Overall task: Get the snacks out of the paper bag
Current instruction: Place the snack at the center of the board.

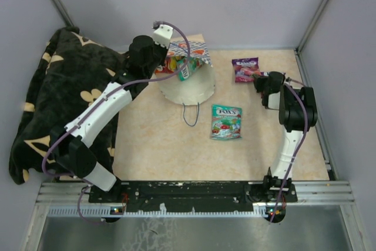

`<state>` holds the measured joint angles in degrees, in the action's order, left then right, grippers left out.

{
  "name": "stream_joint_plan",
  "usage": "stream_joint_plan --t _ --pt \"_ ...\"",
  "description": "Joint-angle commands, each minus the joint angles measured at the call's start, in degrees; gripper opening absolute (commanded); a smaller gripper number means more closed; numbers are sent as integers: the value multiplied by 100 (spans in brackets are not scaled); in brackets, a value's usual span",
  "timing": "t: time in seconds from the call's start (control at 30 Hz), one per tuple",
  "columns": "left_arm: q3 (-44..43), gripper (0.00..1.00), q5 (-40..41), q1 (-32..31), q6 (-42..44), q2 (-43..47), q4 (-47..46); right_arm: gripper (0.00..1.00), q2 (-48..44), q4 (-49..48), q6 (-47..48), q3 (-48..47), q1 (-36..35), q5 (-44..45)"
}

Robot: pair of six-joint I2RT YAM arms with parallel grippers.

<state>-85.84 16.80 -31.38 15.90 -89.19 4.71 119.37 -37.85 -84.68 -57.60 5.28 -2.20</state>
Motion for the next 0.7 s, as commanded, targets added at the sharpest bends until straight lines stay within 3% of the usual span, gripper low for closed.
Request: stream_joint_plan --t 0.0,0.03,0.13,0.2,0.23,0.37,0.5,0.6,0.67 --pt "-302 5 -36 26 35 -84 15 0 180 42 40 -590 -87 169" --pt "-324 5 -31 21 42 -97 34 2 171 47 130 -634 -96 111" --pt "-394 5 -34 19 45 -137 78 58 -107 422 563 -684 -115 13" --pt "-422 5 -44 26 42 -151 103 87 -415 961 956 -758 -115 -46" --pt "-432 5 -45 20 32 -158 104 96 -629 1208 1161 -731 -110 -55" --pt "-394 5 -59 26 27 -138 106 99 -1837 1630 1745 174 -114 -43" --pt "-324 5 -68 24 68 -79 46 99 -3270 2754 2553 961 -115 473" --pt "-235 5 -109 26 63 -11 -36 99 -3870 3949 2954 1142 -25 1256" --pt "-171 5 -142 26 50 23 -86 99 -4057 3982 3049 1378 242 1232"
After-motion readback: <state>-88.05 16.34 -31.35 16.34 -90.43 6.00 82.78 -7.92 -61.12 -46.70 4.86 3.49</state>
